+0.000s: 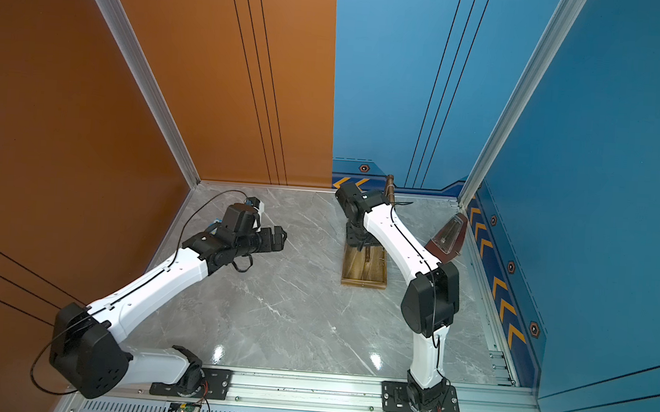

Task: Take the necklace off the jewelry display stand
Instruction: Move the stand to the center of the board.

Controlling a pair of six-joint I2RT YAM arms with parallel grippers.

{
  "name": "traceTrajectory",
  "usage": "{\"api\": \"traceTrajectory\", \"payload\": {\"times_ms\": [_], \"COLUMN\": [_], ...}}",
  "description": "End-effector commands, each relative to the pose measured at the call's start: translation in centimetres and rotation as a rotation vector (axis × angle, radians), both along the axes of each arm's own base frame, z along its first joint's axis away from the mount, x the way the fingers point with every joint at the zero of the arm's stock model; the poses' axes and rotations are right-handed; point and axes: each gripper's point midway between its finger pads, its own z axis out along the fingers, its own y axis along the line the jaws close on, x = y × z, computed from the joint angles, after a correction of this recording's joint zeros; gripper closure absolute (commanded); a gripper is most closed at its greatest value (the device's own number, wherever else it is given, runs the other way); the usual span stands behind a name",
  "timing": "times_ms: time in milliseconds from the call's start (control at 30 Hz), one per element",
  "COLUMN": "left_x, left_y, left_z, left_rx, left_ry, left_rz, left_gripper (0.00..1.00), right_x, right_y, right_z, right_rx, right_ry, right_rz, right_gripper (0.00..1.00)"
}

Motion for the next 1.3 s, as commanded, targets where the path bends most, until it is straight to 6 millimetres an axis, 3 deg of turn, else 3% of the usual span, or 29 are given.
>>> {"api": "traceTrajectory", "payload": {"times_ms": [0, 333, 633, 967, 1133, 1267], "left_x": [-0.8, -0.8, -0.8, -0.8, -0.6, -0.4], "left_y": [-0.4, -0.4, -0.4, -0.4, -0.1, 0.0], "left_z": [-0.6, -0.5, -0.5, -0.5, -0.6, -0.8], "left_rx": [-0.006, -0.003, 0.002, 0.005, 0.008, -0.001], "left_ry": [0.031, 0.027, 0.025, 0.025, 0.025, 0.035], "left_rz": [-0.02, -0.024, -0.028, -0.032, -0.028, -0.027], "left_gripper": [0.02, 0.02, 0.02, 0.02, 0.02, 0.02], "right_x": [-0.4, -0.1, 0.0, -0.3, -0.5, -1.2], "right_y": [-0.1, 0.0, -0.1, 0.1, 1.0, 3.3], "right_z": [-1.5, -3.3, -3.9, -4.0, -3.7, -3.4], "right_rx": [-0.005, -0.011, -0.007, 0.021, 0.025, 0.048], "right_ry": [0.052, 0.09, 0.11, 0.125, 0.111, 0.1], "right_rz": [-0.004, 0.006, 0.036, 0.101, 0.194, 0.308], "right_gripper": [0.47, 0.54, 0.72, 0.86, 0.87, 0.87]}}
